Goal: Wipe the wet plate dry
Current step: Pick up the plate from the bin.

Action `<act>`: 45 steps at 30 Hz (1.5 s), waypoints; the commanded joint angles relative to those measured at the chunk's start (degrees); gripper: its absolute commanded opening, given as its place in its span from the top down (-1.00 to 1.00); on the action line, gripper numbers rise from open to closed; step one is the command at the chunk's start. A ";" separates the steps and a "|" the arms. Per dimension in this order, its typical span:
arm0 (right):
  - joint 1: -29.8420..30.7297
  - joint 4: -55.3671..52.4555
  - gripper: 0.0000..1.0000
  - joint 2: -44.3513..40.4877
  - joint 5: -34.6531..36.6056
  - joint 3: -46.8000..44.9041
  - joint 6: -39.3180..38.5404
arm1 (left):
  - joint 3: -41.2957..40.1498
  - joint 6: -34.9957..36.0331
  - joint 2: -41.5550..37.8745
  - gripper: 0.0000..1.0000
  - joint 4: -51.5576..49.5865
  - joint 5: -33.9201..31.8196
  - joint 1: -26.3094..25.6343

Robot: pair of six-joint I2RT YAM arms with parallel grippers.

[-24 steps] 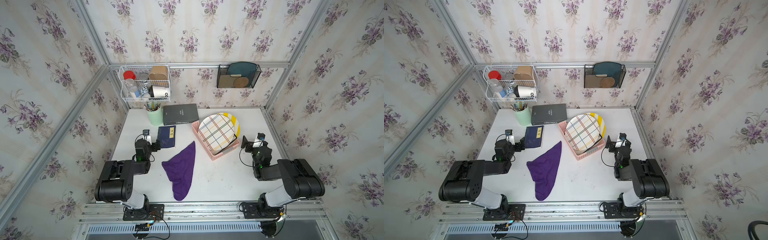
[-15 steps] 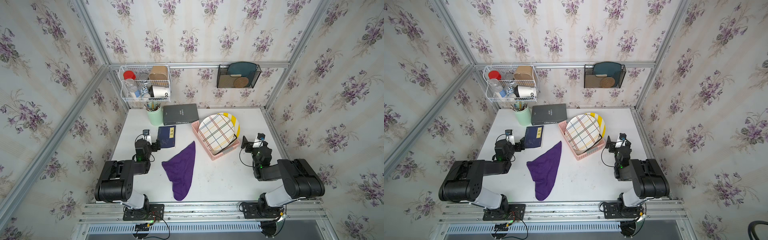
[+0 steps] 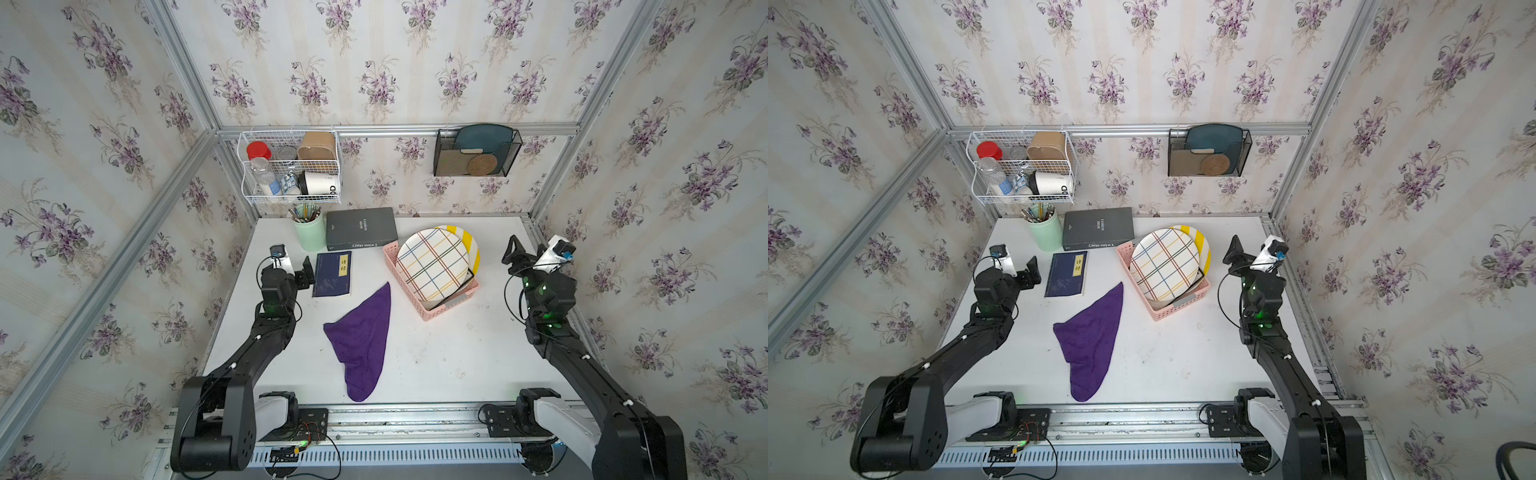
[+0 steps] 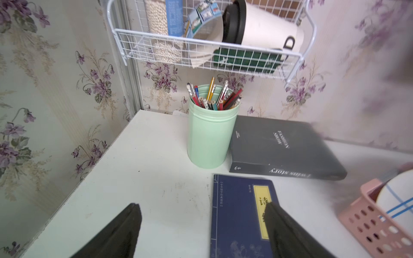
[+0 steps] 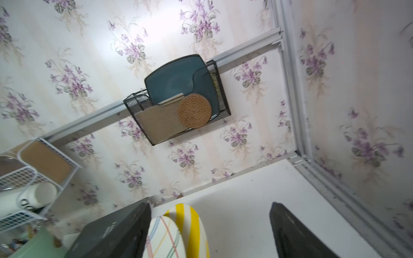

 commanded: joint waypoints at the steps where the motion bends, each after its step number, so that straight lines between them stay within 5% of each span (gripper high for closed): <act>1: 0.21 -24.44 -0.62 4.45 -11.46 7.33 8.86 | 3.55 -10.01 -2.25 -0.77 -23.71 1.36 -1.77; 5: 1.07 -28.54 -0.45 12.95 -18.48 16.61 8.43 | 4.77 -14.83 -4.64 -0.77 -28.16 11.23 -4.98; 8: 2.41 -28.90 -0.35 19.48 -17.50 20.52 7.29 | 3.83 -17.60 -5.70 -0.78 -27.64 16.28 -7.87; 16: 3.49 -29.62 -0.29 34.19 -17.58 28.88 5.85 | 3.23 -16.84 -6.34 -0.78 -30.95 14.01 -14.89; 19: 3.64 -29.43 0.00 37.56 -19.46 30.90 5.82 | 2.79 -16.60 -6.25 -0.78 -31.23 13.64 -15.28; 31: 4.38 -31.48 0.00 41.39 -23.01 31.88 1.36 | 3.08 -16.67 -3.75 -0.78 -31.35 13.16 -15.62; 34: 4.84 -31.51 0.20 40.11 -25.65 30.94 0.04 | 3.25 -16.50 -2.87 -0.78 -31.63 13.32 -16.09; 45: 9.56 -28.52 0.46 37.95 -25.60 24.73 0.15 | 2.78 -16.95 -0.94 -0.78 -30.77 12.23 -19.22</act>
